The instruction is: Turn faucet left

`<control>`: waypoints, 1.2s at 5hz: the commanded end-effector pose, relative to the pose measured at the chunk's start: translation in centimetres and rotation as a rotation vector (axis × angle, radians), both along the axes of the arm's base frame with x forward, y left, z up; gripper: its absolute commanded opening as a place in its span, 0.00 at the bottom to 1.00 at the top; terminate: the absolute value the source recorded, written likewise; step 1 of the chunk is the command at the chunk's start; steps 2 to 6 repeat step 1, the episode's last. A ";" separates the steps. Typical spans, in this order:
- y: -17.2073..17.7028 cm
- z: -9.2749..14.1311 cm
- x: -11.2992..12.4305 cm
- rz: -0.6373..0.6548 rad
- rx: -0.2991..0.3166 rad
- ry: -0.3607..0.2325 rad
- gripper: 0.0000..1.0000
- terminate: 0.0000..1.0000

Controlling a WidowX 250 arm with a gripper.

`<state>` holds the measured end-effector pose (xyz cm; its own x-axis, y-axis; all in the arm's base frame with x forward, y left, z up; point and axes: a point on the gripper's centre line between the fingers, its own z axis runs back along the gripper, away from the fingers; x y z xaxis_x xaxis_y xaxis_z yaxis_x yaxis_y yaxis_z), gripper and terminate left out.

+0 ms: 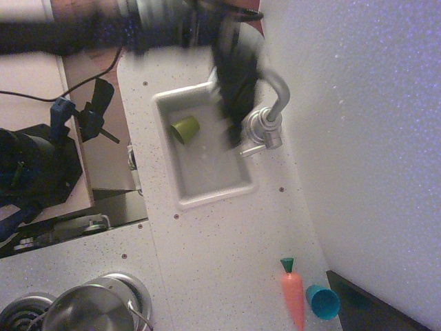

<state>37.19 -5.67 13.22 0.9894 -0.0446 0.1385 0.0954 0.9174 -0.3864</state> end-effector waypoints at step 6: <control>-1.8 0.4 0.8 -0.027 -0.029 -0.052 1.00 1.00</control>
